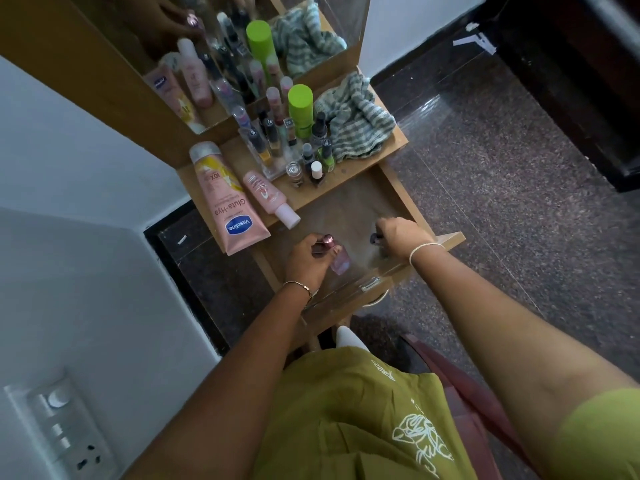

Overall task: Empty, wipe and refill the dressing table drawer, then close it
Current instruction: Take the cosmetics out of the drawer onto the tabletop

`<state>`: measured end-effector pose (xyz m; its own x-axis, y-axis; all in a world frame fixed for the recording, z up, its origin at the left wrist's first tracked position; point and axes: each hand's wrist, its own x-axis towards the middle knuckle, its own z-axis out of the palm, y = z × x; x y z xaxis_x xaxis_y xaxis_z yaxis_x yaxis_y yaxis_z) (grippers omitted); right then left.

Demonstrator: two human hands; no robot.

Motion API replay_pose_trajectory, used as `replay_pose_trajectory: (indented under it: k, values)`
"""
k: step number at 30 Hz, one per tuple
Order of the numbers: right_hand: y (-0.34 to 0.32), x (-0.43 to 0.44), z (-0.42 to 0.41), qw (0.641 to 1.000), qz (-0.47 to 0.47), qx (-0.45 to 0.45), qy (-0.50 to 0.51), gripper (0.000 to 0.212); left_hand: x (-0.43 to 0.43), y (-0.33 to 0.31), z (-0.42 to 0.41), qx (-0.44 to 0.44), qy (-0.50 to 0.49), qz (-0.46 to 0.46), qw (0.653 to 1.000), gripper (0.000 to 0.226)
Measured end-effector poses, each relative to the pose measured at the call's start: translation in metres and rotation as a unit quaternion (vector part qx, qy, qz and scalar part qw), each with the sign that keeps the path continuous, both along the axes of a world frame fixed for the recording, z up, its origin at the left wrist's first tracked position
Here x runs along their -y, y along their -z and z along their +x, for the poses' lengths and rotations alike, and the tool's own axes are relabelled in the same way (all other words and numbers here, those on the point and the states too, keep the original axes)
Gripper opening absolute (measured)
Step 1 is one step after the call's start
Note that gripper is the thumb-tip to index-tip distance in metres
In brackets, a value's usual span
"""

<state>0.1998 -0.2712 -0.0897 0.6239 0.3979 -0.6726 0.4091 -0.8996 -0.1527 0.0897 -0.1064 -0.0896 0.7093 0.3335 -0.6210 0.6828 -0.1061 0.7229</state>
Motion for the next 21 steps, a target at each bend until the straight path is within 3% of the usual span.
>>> replay_pose_trajectory:
  k: [5, 13, 15, 21]
  values:
    - [-0.036, -0.007, -0.015, 0.97, 0.142, -0.036, 0.196, 0.022, -0.013, -0.033, -0.002, 0.046, -0.007, -0.018, 0.999, 0.019]
    - [-0.078, -0.04, -0.031, 0.815, 0.346, -0.1, 0.454, 0.019, -0.052, -0.089, 0.002, 0.125, -0.065, -0.031, 0.99, 0.022]
    - [-0.085, -0.051, -0.029, 0.821, 0.367, -0.077, 0.43, 0.015, -0.061, -0.098, 0.005, 0.137, -0.103, -0.016, 0.985, 0.021]
    - [-0.109, -0.085, -0.019, 0.895, 0.354, 0.054, 0.265, 0.025, -0.097, -0.116, 0.011, 0.152, -0.173, 0.032, 0.973, 0.02]
